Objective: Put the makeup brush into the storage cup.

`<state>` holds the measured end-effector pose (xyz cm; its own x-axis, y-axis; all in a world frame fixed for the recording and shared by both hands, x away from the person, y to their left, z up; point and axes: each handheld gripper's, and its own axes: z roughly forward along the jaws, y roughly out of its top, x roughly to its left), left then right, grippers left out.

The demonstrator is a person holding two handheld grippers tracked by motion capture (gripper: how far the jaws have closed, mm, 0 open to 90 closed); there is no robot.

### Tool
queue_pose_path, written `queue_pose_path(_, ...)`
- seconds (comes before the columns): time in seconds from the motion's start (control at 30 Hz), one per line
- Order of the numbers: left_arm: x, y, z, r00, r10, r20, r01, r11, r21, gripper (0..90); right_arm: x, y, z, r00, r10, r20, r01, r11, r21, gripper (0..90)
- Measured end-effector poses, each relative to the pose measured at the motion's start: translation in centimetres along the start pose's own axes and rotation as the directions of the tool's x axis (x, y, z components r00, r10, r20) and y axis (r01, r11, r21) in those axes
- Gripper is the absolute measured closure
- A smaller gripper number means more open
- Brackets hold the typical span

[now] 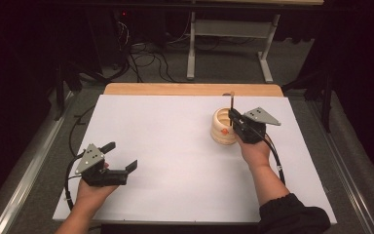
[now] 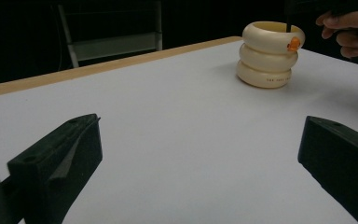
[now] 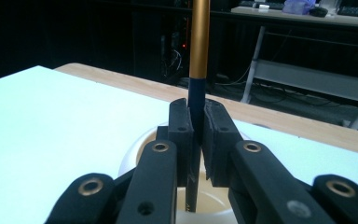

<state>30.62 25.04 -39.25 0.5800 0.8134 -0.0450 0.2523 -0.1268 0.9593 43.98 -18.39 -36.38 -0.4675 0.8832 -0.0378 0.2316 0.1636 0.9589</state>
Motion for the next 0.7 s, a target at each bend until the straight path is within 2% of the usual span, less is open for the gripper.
queue_pose_path(0.23,0.01,-0.01,-0.01,1.0,0.0,0.0,0.0,1.0,0.0,0.3,-0.14,-0.86,0.11,0.9999,0.01,0.001,-0.01,1.0,0.018,84.8)
queue_pose_path(0.6,0.09,0.03,-0.14,1.0,0.001,-0.002,-0.001,1.0,-0.003,0.3,-0.12,-0.92,0.38,0.9999,0.012,0.001,-0.012,1.0,0.028,84.4)
queue_pose_path(0.67,0.11,0.02,-0.14,1.0,0.0,-0.003,0.0,1.0,-0.003,0.3,-0.15,-0.88,0.43,0.9996,0.028,-0.001,-0.028,0.999,0.035,83.4)
queue_pose_path(0.7,0.11,0.02,-0.13,1.0,0.0,-0.003,0.0,1.0,-0.002,0.3,-0.24,-0.81,0.41,0.9997,0.023,-0.008,-0.023,0.999,0.034,77.9)
